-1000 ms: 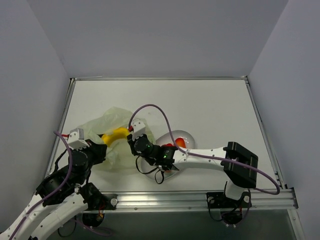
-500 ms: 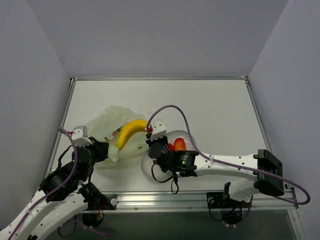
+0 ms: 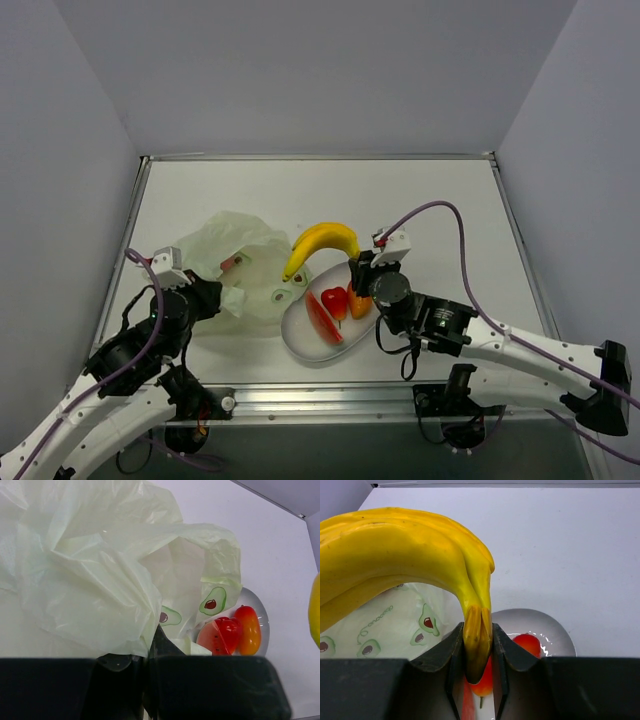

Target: Take the fake fruits out of the plastic bag

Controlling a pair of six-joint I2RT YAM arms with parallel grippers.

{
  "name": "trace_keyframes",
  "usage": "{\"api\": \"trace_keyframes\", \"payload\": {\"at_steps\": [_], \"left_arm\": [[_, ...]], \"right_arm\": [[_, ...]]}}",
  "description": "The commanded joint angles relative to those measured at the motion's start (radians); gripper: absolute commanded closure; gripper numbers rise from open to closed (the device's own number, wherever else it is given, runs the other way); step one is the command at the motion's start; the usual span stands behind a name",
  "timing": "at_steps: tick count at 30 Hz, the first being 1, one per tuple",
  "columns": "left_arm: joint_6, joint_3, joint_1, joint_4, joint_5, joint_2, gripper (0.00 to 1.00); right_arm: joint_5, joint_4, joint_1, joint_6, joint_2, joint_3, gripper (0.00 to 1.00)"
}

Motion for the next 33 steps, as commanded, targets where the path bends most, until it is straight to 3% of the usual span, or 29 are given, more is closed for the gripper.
{"api": "trace_keyframes", "payload": {"at_steps": [1, 4, 11, 21, 33], "left_arm": [[-0.002, 0.015, 0.008, 0.056, 0.017, 0.022, 0.97], [-0.002, 0.007, 0.008, 0.068, 0.018, 0.016, 0.98], [-0.002, 0.000, 0.008, 0.077, 0.023, 0.022, 0.98], [-0.009, -0.023, 0.008, 0.089, 0.032, 0.018, 0.98], [-0.013, -0.020, 0.008, 0.073, 0.028, 0.004, 0.98]], "right_arm": [[-0.007, -0.018, -0.027, 0.035, -0.018, -0.030, 1.00], [0.112, -0.066, -0.106, 0.101, -0.028, -0.080, 1.00], [0.011, -0.063, -0.323, 0.161, -0.005, -0.169, 1.00], [-0.003, 0.035, -0.337, 0.163, 0.218, -0.163, 1.00], [-0.066, 0.121, -0.335, 0.198, 0.319, -0.212, 0.96]]}}
